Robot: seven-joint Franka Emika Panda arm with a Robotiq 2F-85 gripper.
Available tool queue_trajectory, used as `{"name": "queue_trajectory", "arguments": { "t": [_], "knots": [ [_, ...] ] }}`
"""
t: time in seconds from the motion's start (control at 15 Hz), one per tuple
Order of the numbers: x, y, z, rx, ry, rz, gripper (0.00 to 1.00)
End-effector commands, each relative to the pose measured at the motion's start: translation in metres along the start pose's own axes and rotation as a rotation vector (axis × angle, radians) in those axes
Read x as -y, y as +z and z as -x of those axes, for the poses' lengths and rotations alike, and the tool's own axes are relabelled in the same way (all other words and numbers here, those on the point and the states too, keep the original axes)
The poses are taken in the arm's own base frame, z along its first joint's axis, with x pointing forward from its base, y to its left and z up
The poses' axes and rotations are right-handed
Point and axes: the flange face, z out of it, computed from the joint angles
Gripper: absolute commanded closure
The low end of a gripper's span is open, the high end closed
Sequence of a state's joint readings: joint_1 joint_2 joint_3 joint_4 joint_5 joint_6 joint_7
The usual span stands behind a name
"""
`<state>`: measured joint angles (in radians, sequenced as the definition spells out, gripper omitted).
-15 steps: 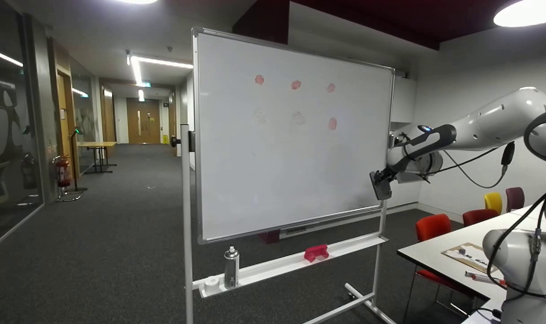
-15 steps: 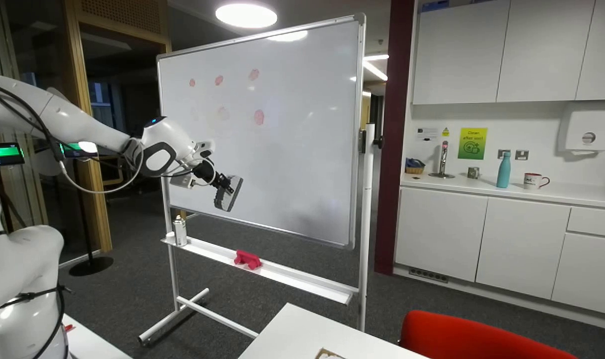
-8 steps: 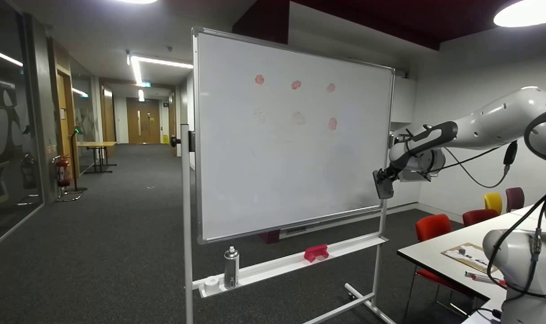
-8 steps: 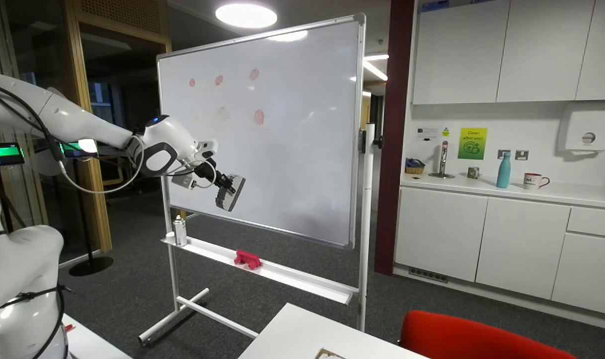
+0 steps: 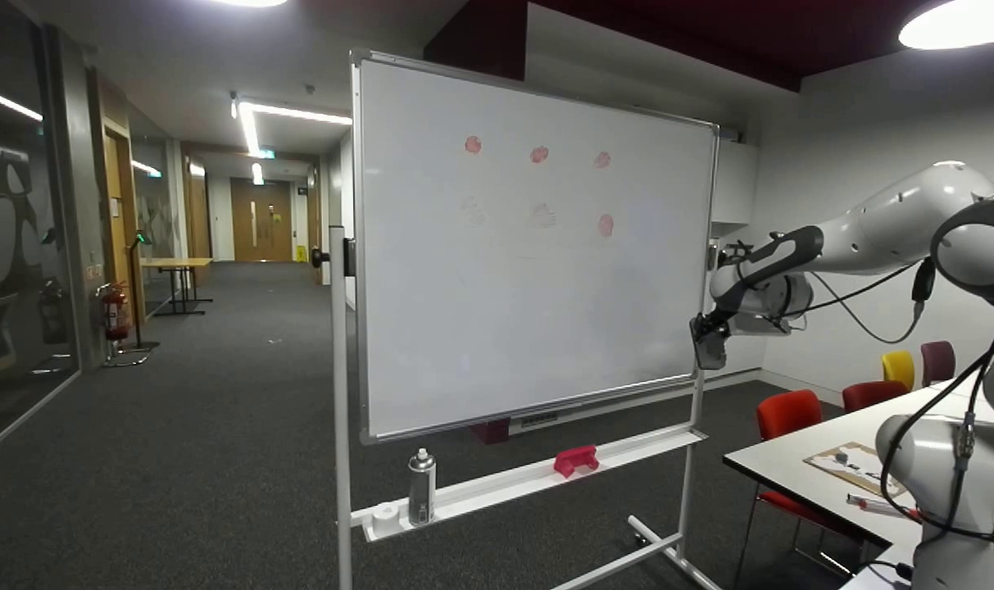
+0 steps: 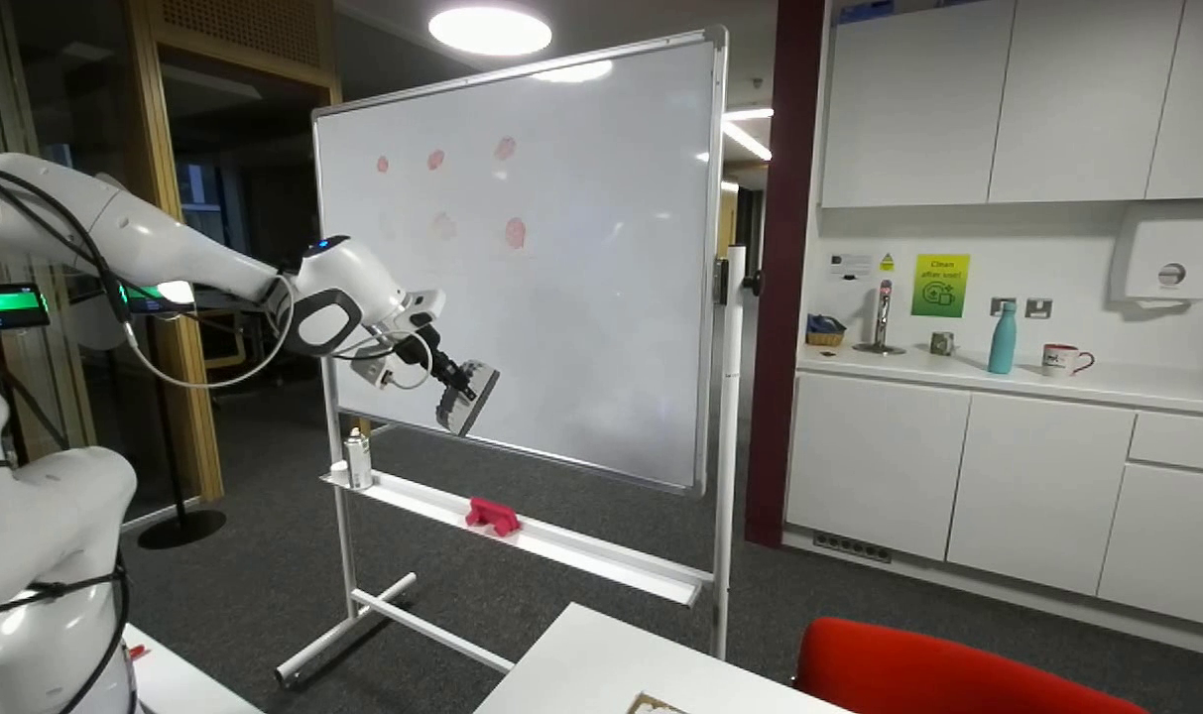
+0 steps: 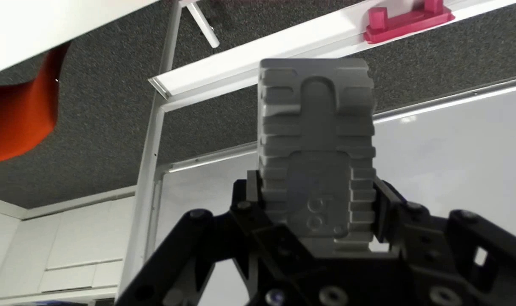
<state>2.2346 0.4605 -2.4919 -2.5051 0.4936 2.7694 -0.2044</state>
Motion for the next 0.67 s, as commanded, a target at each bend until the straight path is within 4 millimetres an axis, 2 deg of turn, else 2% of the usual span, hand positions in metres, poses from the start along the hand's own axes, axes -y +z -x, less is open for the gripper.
{"name": "queue_trajectory", "arguments": {
  "t": [0.0,0.33,0.6],
  "knots": [
    [-0.049,0.009,-0.020,0.064,0.143,0.010,0.65],
    [-0.114,0.031,-0.035,0.164,0.214,0.047,0.65],
    [-0.140,0.058,-0.045,0.320,0.215,0.085,0.65]
  ]
}}
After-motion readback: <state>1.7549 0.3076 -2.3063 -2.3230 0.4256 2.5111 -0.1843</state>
